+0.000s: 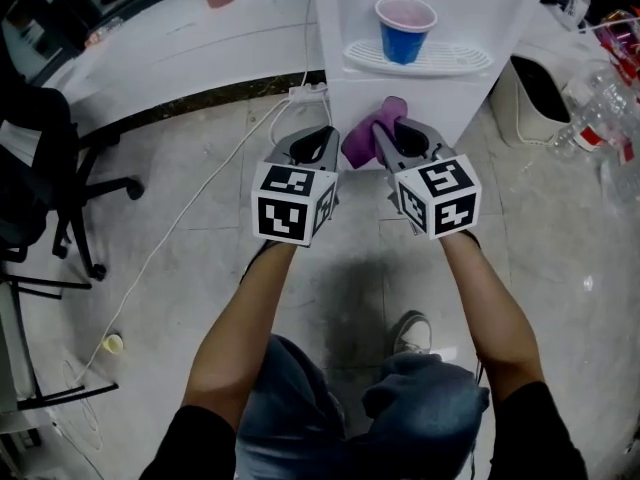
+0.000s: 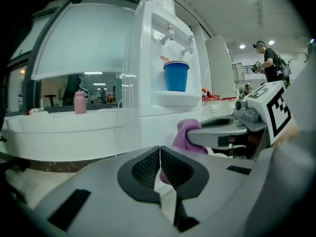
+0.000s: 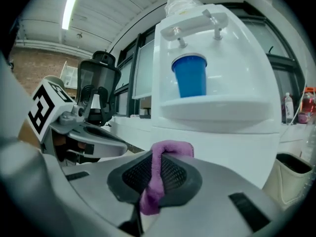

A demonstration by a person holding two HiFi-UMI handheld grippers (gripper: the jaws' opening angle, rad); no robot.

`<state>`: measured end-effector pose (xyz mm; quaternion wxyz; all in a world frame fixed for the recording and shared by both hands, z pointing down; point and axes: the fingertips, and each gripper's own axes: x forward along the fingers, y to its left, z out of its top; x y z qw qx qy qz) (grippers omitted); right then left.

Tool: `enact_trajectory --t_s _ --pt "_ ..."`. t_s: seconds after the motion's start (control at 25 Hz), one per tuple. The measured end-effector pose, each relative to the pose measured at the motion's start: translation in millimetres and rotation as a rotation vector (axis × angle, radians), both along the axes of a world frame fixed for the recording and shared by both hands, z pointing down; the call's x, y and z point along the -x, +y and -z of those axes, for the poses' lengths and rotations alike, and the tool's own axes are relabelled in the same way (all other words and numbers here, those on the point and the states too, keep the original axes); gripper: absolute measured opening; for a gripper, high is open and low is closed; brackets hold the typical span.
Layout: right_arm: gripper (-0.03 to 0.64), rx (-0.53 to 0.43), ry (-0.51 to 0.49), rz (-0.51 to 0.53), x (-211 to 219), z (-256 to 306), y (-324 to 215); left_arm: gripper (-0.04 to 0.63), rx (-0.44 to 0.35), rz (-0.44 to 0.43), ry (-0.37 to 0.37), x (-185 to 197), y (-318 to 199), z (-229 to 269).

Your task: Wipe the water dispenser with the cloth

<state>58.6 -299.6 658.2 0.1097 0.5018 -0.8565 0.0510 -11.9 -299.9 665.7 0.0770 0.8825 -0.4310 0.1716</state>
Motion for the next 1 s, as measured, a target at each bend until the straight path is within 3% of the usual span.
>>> enact_trajectory --t_s 0.24,0.48,0.76,1.0 --pt "0.032 0.077 -0.001 0.064 43.4 -59.3 -19.2 0.026 0.010 0.036 -0.023 22.6 -1.0 -10.3" --pt "0.032 0.150 -0.026 0.058 65.6 -105.9 -38.6 0.026 0.023 0.063 -0.056 42.9 0.7 -20.8" --pt "0.032 0.187 -0.057 0.001 47.8 -126.3 -46.0 0.026 0.040 0.048 -0.079 35.2 2.4 -34.1" --pt "0.032 0.198 -0.052 -0.057 6.3 -130.3 -42.6 0.026 0.045 0.008 -0.061 2.4 -0.7 -36.6"
